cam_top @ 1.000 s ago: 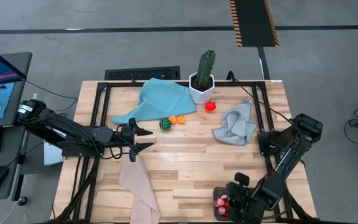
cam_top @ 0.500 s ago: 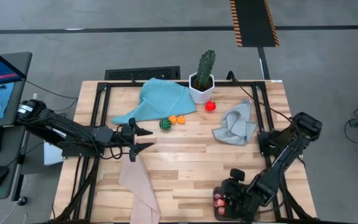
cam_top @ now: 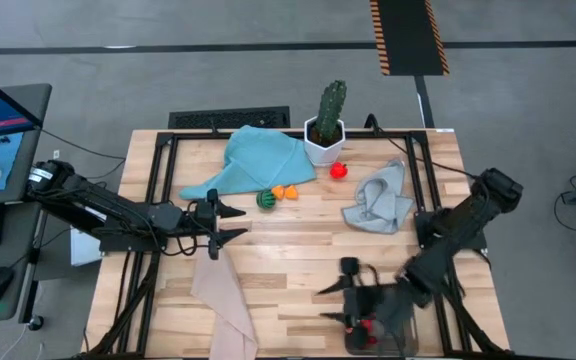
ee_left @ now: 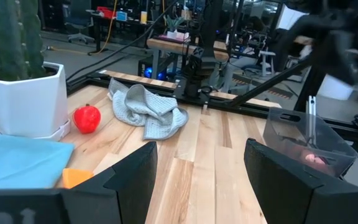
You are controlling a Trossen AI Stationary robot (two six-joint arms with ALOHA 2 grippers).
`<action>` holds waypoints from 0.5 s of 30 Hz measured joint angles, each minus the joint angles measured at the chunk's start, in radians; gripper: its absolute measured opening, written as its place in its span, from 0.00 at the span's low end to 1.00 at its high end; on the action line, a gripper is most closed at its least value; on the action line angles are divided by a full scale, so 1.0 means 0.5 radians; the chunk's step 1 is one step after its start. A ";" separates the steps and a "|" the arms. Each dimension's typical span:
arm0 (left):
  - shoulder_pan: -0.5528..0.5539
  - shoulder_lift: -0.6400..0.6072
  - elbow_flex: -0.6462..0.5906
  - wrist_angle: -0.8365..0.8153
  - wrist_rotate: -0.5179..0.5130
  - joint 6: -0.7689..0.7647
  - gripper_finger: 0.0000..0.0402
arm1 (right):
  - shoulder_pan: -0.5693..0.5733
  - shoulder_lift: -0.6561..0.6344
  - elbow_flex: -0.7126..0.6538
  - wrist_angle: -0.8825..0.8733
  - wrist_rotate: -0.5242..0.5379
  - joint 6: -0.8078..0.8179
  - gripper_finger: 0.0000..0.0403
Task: Pick and placing Produce into tupperware
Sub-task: Put the apple into the black bin
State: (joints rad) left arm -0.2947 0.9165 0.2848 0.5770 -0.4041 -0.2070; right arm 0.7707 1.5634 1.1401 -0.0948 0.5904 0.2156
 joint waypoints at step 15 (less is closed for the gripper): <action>-0.001 -0.002 0.000 -0.036 -0.149 -0.005 0.57 | -0.899 -0.027 -0.002 0.066 -1.237 -0.410 0.58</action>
State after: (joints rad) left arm -0.2951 0.9157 0.2848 0.5592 -0.4785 -0.2097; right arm 0.3214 1.5499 1.1392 -0.0617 -0.0279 0.0105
